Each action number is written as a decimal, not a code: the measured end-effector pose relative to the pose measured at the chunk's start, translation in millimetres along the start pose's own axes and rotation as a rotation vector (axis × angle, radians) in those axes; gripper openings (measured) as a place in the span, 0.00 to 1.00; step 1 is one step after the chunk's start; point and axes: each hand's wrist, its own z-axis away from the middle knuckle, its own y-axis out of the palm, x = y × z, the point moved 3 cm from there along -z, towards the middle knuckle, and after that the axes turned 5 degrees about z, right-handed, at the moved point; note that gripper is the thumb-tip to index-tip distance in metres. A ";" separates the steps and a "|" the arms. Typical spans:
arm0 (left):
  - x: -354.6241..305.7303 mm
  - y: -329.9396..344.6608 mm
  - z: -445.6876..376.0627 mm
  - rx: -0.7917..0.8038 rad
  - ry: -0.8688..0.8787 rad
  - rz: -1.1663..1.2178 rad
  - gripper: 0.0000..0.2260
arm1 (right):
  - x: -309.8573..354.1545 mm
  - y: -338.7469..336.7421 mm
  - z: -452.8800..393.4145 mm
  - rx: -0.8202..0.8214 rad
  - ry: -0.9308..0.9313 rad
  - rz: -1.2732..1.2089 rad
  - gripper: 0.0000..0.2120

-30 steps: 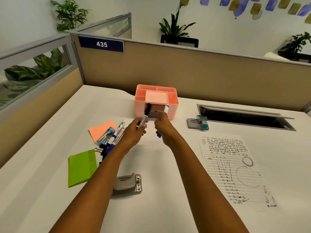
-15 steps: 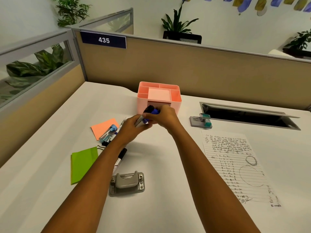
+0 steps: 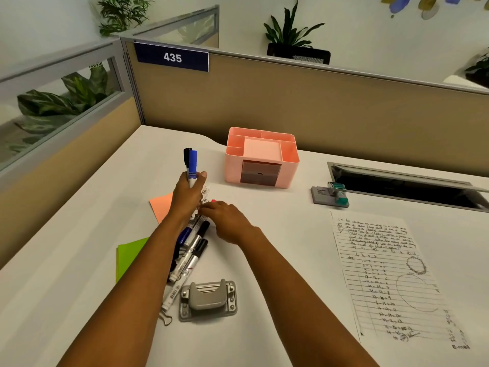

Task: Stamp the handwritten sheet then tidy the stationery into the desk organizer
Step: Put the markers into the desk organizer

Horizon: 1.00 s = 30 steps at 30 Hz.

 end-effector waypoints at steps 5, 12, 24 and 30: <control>3.8 -6.8 -6.3 -0.004 -0.019 -0.005 0.10 | -8.6 6.5 -4.1 -0.094 -0.069 0.107 0.24; 5.6 -8.4 -4.7 -0.038 -0.010 -0.010 0.07 | -17.0 5.3 -0.2 -0.069 -0.085 0.147 0.24; 9.4 -5.4 2.6 -0.036 -0.054 0.044 0.08 | -38.9 1.3 17.6 0.100 -0.008 0.143 0.20; 11.0 1.9 12.7 -0.038 -0.082 0.148 0.03 | -51.2 11.6 35.0 0.115 0.171 -0.147 0.13</control>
